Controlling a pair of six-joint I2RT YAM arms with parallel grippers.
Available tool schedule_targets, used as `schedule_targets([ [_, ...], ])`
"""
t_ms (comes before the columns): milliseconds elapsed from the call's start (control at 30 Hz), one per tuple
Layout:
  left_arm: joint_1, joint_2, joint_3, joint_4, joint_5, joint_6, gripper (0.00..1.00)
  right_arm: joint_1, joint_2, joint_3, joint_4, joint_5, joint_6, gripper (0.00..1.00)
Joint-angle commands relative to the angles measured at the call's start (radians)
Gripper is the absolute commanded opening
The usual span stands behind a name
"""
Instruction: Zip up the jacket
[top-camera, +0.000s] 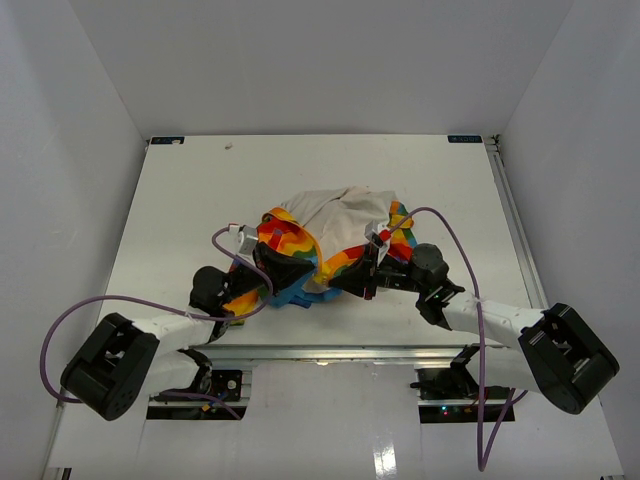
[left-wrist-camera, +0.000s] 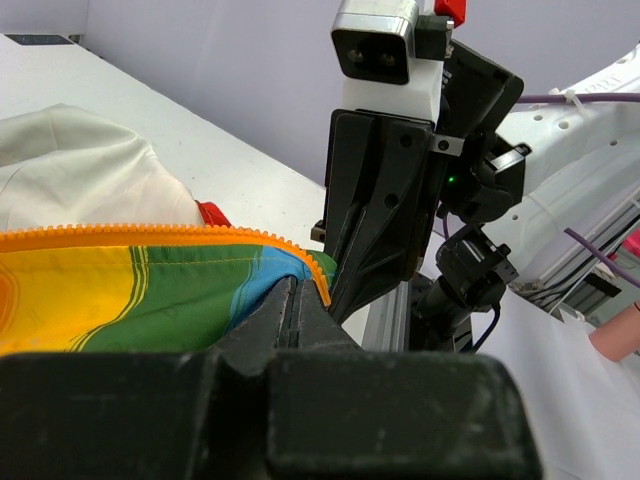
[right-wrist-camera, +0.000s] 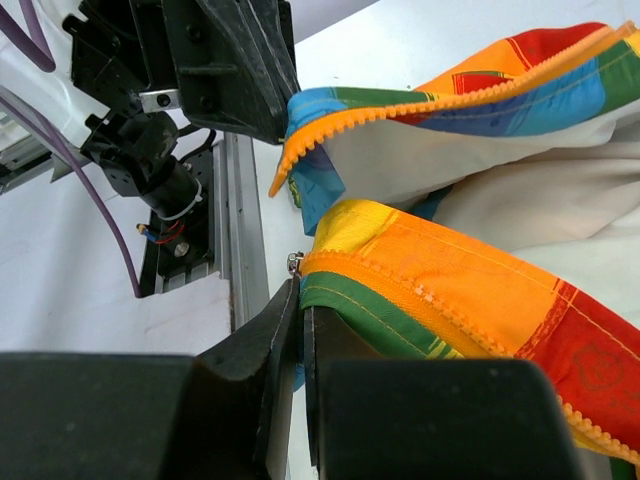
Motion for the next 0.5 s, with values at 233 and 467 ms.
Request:
schedule_targets([
  [233, -0.027, -0.006, -0.02, 0.076, -0.011, 0.07, 0.0, 0.006, 0.007, -0.002, 0.148, -0.081, 0.039, 0.08],
  [467, -0.038, 0.02, -0.025, 0.115, -0.008, 0.077, 0.0, 0.006, 0.026, -0.007, 0.209, -0.105, 0.078, 0.08],
])
